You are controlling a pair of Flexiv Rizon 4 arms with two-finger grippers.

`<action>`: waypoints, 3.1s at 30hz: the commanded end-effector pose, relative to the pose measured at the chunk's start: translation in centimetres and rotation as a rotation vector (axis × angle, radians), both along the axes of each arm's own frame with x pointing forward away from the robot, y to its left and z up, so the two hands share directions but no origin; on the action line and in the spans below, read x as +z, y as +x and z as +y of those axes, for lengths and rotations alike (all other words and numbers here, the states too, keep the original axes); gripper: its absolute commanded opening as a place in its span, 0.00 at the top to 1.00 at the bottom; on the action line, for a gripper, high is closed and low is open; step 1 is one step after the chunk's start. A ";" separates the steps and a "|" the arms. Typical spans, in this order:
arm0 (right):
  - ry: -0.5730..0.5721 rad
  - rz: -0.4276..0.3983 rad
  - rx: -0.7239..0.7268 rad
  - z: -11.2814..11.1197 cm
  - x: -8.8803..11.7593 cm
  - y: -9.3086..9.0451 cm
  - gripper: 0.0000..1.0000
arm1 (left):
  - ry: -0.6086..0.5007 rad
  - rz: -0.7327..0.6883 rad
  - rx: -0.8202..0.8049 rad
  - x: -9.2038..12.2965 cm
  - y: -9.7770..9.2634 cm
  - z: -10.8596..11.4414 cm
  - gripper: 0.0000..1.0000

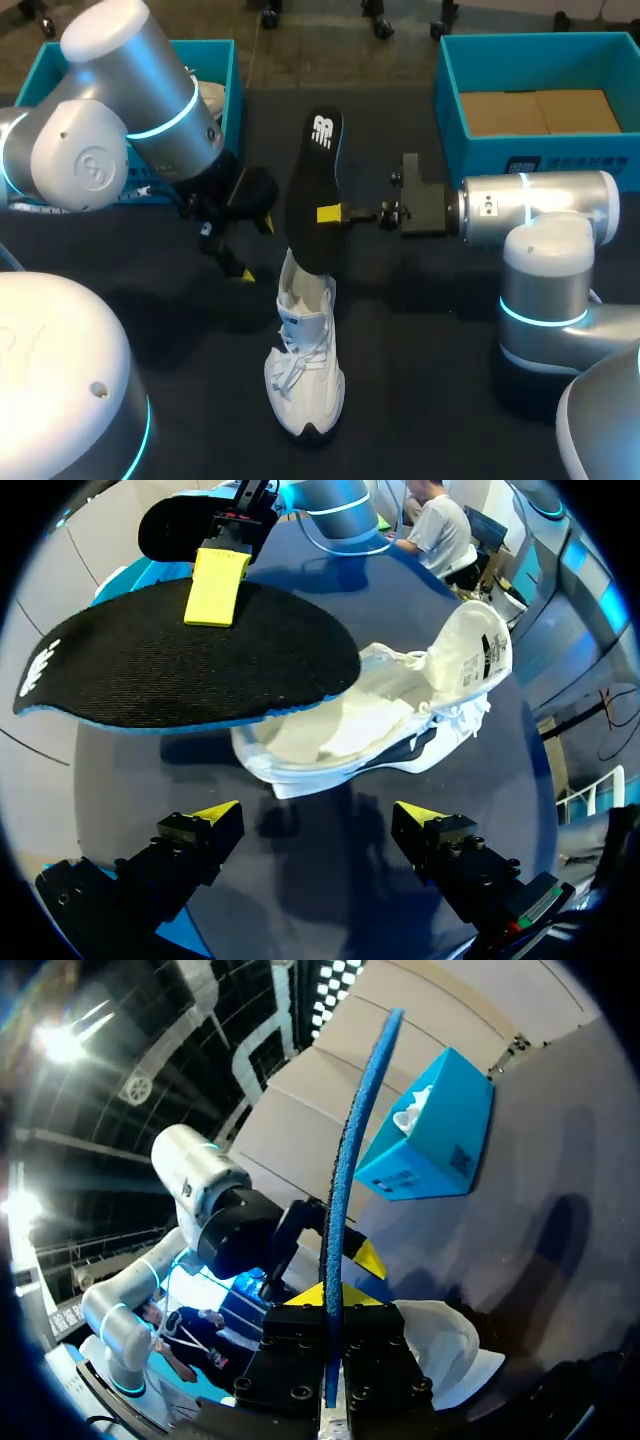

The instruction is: Take the shoe out of the shoebox, open the shoe tongue, remove and reinsert the insole, then place the shoe into the shoebox

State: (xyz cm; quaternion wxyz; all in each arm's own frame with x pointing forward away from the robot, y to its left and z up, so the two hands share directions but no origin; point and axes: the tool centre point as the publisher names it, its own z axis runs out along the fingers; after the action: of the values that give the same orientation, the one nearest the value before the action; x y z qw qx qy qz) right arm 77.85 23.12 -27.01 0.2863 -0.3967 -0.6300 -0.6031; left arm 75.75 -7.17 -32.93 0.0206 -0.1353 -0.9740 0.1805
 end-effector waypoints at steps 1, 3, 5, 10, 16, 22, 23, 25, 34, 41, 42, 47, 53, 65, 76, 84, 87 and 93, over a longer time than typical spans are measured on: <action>-0.013 -0.026 -0.073 0.9 -0.5 -1.0 1.00 | -0.015 0.014 -0.011 -0.4 0.5 0.3 0.00; -0.013 -0.026 -0.073 0.9 -0.5 -1.0 1.00 | -0.015 0.014 -0.011 -0.4 0.5 0.3 0.00; -0.013 -0.026 -0.073 0.9 -0.5 -1.0 1.00 | -0.015 0.014 -0.011 -0.4 0.5 0.3 0.00; -0.013 -0.026 -0.073 0.9 -0.5 -1.0 1.00 | -0.015 0.014 -0.011 -0.4 0.5 0.3 0.00; -0.005 -0.054 -0.065 0.9 -0.8 -1.0 1.00 | -0.032 0.028 -0.006 -0.9 0.3 0.3 0.00; 0.022 -0.118 -0.061 0.5 -0.6 -0.6 1.00 | -0.026 0.024 -0.004 -1.6 -0.7 0.0 0.00; 0.024 -0.125 -0.053 0.6 -0.5 -0.5 1.00 | -0.025 0.025 -0.004 -1.6 -0.8 -0.1 0.00; 0.024 -0.130 -0.051 0.8 -0.5 -0.2 1.00 | -0.024 0.029 0.001 -1.7 -0.9 -0.1 0.00; 0.033 -0.156 -0.110 2.1 -1.0 0.4 1.00 | -0.023 0.018 0.035 -2.2 -1.0 -0.2 0.00; 0.036 -0.153 -0.127 2.8 -1.9 0.2 1.00 | -0.022 0.018 0.045 -2.3 -0.8 -0.6 0.00; 0.041 -0.153 -0.127 2.8 -2.0 0.1 1.00 | -0.021 0.018 0.046 -2.4 -0.8 -0.6 0.00; 0.051 -0.153 -0.138 2.7 -2.2 -0.2 1.00 | -0.019 0.022 0.037 -2.5 -0.8 -1.0 0.00; 0.056 -0.153 -0.148 2.7 -2.6 -0.4 1.00 | -0.012 0.030 0.036 -2.7 -0.6 -1.2 0.00; 0.069 -0.119 -0.180 2.8 -3.5 -0.8 1.00 | 0.003 0.036 0.042 -3.3 -0.5 -1.1 0.00; 0.094 -0.076 -0.186 2.7 -5.0 -1.0 1.00 | -0.001 0.039 0.037 -3.5 -0.6 -1.3 0.00; 0.084 -0.107 -0.173 2.4 -3.9 -0.9 1.00 | 0.006 0.036 0.032 -3.5 -0.7 -1.4 0.00; 0.082 -0.122 -0.158 2.0 -3.5 -0.7 1.00 | 0.007 0.035 0.031 -3.5 -0.8 -1.4 0.00; 0.083 -0.142 -0.126 1.1 -3.4 -0.2 1.00 | 0.010 0.034 0.026 -3.4 -0.9 -1.4 0.00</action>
State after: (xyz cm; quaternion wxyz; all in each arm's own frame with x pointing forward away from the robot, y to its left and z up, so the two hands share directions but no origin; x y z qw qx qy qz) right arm 77.25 24.93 -30.28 0.2089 -0.3882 -0.5911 -0.6755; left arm 74.93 -8.50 -36.32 0.0362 -0.1190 -0.9759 0.1791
